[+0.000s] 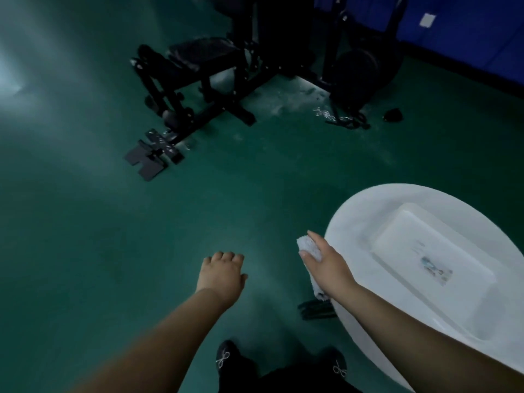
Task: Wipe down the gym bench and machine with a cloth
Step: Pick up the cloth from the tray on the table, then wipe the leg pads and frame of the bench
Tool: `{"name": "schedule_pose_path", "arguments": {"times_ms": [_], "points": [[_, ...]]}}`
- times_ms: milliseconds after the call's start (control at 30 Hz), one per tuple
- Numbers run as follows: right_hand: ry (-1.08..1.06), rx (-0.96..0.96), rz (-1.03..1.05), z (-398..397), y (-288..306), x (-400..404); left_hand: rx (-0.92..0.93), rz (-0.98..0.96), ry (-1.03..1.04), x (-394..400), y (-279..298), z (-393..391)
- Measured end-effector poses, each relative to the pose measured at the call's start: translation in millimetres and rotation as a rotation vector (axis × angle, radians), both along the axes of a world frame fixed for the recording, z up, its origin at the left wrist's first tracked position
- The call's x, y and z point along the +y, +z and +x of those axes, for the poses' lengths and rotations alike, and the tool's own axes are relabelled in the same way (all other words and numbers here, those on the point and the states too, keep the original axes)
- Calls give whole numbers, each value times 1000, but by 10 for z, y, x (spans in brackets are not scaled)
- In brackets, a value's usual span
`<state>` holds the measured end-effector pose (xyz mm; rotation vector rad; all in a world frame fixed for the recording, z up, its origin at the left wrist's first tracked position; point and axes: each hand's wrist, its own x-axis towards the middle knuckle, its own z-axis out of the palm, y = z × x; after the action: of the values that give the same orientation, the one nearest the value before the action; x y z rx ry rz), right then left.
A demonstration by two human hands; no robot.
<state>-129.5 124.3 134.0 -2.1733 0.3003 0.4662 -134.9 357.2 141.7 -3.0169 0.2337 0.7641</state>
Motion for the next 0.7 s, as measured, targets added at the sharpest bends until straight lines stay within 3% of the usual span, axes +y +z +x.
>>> {"name": "schedule_pose_path", "arguments": {"times_ms": [367,700], "points": [[107,-7,-23,406,187,2118,-53,22,163,2161,146,148],[286,-5,-79,1564,121,3325,-29,58,288,3384,28,880]]}}
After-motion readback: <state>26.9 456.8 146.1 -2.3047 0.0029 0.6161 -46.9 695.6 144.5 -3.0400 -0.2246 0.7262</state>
